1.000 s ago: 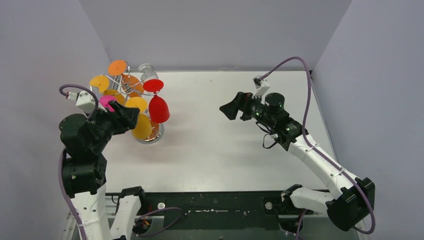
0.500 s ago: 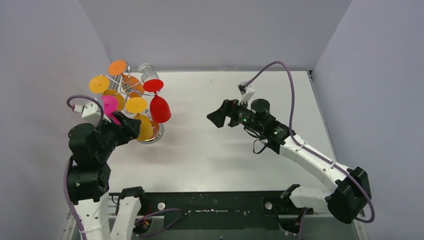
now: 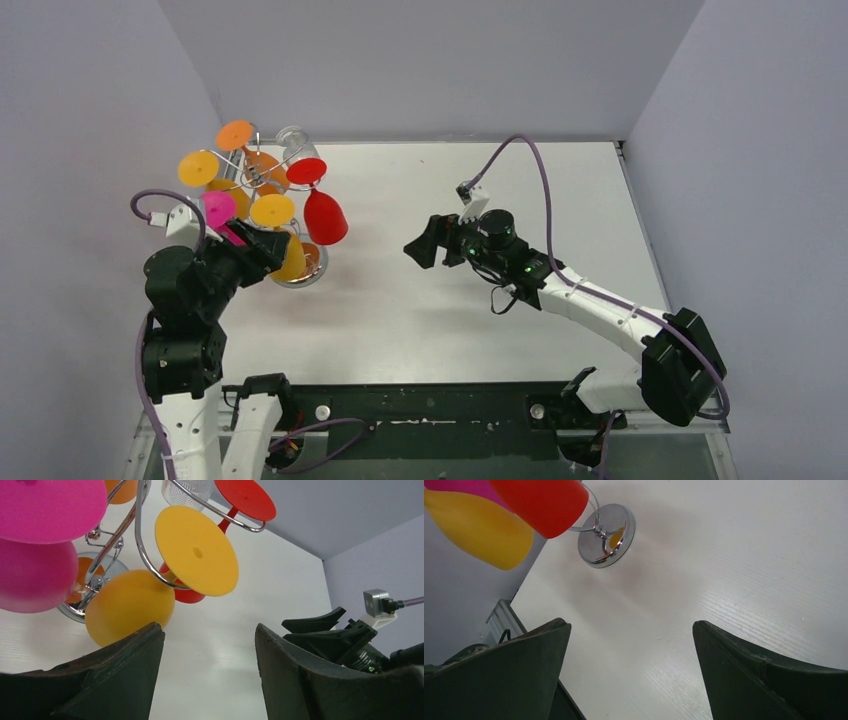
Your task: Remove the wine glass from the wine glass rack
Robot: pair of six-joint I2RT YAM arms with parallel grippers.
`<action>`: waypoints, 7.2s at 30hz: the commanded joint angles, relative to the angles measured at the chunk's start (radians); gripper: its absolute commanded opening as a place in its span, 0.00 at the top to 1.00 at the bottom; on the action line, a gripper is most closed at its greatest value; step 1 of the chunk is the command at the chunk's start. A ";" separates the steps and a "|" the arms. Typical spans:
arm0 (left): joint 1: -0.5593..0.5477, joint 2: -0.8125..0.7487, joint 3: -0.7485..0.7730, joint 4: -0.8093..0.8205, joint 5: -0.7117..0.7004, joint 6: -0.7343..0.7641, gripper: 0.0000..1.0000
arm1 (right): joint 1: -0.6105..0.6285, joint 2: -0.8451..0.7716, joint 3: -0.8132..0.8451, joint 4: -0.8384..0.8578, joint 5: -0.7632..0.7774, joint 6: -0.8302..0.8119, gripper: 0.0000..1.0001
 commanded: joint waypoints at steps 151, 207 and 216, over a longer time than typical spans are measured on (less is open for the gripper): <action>-0.004 0.284 0.233 -0.003 -0.045 0.205 0.46 | -0.004 -0.046 0.163 -0.180 0.160 -0.024 0.00; -0.004 0.347 0.260 0.057 0.067 0.147 1.00 | -0.006 -0.025 0.212 -0.230 0.180 -0.018 0.00; -0.002 0.307 0.198 0.120 0.057 0.022 1.00 | -0.005 -0.033 0.217 -0.244 0.193 -0.023 0.00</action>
